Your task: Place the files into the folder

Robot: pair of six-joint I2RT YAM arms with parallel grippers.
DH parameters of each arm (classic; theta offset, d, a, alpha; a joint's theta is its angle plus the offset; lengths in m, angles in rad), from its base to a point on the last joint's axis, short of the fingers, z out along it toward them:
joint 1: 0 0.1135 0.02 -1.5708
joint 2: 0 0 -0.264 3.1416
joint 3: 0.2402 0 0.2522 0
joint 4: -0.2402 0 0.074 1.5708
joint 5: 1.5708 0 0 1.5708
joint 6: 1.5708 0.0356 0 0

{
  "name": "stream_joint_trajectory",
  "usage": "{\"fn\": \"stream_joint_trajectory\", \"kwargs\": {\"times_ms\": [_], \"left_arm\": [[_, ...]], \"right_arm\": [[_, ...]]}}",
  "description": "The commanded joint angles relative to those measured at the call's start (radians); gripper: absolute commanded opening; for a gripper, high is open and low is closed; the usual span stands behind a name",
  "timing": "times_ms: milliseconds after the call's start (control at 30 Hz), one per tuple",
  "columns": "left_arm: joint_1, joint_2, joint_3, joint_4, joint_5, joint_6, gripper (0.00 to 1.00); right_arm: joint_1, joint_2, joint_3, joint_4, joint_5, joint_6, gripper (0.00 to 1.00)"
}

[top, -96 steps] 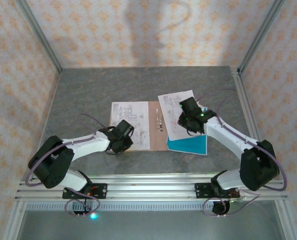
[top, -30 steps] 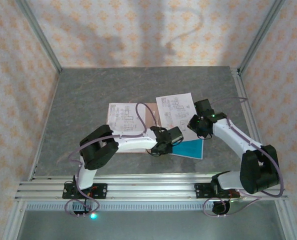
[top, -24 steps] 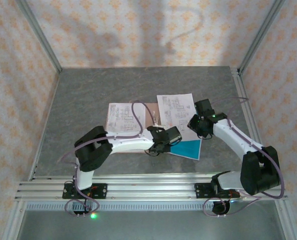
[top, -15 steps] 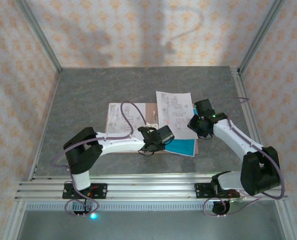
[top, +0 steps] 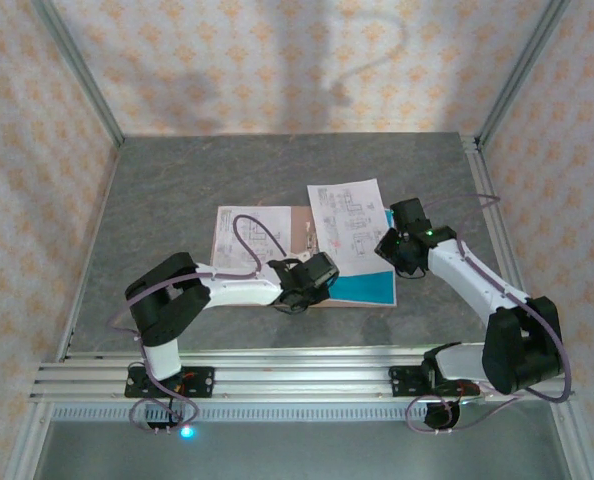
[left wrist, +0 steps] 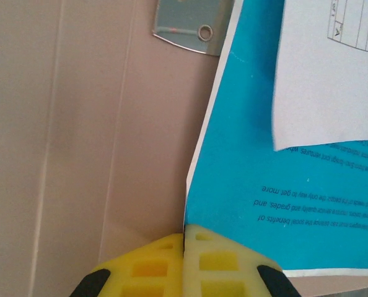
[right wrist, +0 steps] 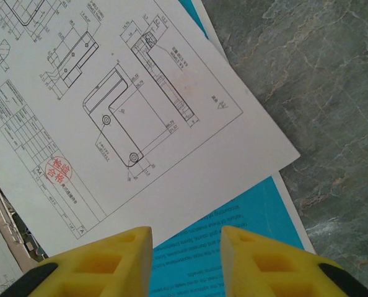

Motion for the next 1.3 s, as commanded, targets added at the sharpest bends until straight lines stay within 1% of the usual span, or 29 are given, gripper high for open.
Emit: {"fn": "stream_joint_trajectory", "kwargs": {"times_ms": [0,100,533,633,833,1000,1167,1267], "left_arm": [[0.005,-0.016,-0.023,0.086,0.031,-0.024,0.00],[0.008,-0.015,-0.039,0.107,0.034,-0.055,0.00],[0.028,-0.081,-0.171,0.192,-0.020,-0.167,0.00],[0.031,-0.070,-0.178,0.221,-0.007,-0.178,0.00],[0.030,-0.060,-0.177,0.223,-0.007,-0.179,0.00],[0.030,-0.078,-0.177,0.188,-0.021,-0.171,0.00],[0.030,-0.096,-0.155,0.116,-0.041,-0.151,0.00],[0.029,-0.095,-0.151,0.111,-0.039,-0.149,0.00]], "right_arm": [[0.005,-0.023,-0.006,-0.025,0.012,-0.006,0.35],[0.005,-0.024,-0.003,-0.023,0.010,-0.005,0.35],[0.005,-0.024,-0.006,-0.014,0.004,-0.008,0.35],[0.005,-0.009,-0.006,0.001,0.004,-0.004,0.36],[0.027,0.087,0.035,0.030,0.011,0.012,0.35],[0.065,0.196,0.117,0.043,0.029,0.027,0.33],[0.112,0.310,0.204,0.061,0.038,0.043,0.32],[0.119,0.387,0.248,0.072,0.034,0.050,0.32]]}}
